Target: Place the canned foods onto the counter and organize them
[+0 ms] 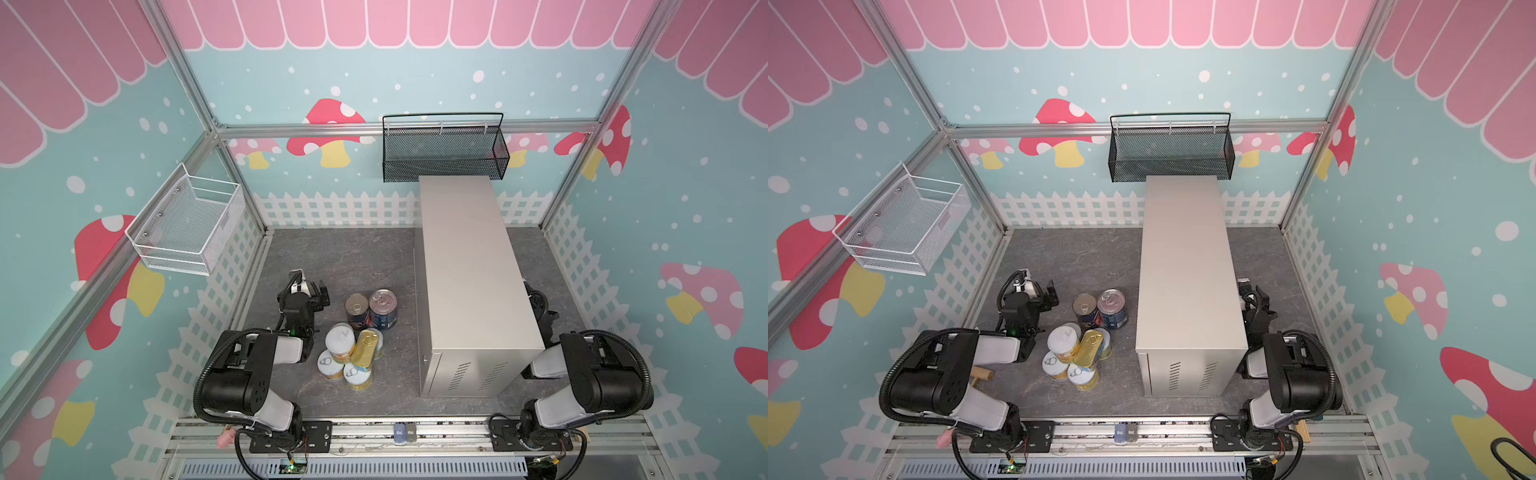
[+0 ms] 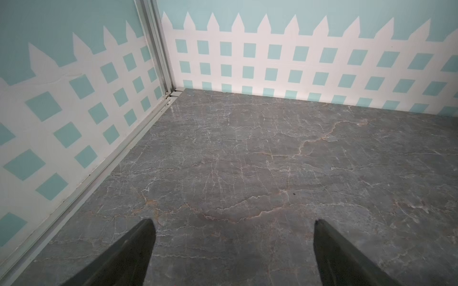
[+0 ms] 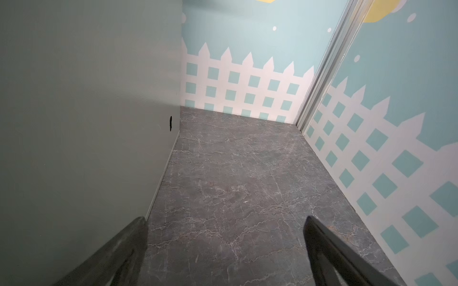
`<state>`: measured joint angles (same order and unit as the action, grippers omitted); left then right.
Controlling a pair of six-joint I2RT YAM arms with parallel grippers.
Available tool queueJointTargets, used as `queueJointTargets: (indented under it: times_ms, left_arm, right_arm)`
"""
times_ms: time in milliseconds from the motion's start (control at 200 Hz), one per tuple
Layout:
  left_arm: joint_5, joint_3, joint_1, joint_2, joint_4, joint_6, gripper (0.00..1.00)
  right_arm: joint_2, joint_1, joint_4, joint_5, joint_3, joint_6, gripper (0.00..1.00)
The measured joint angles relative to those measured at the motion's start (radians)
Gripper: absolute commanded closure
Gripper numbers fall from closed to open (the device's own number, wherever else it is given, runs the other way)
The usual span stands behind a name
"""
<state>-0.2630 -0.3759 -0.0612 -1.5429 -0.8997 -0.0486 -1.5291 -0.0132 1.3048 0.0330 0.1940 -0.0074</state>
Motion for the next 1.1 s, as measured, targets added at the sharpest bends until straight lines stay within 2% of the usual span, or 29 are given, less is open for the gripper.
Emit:
queueJointTargets:
  times_ms: [1101]
  left_arm:
    - [0.048,-0.001,0.02,0.0,0.014,0.0,0.0]
  right_arm:
    - [0.0,0.0,0.0,0.0,0.0,0.0,0.01]
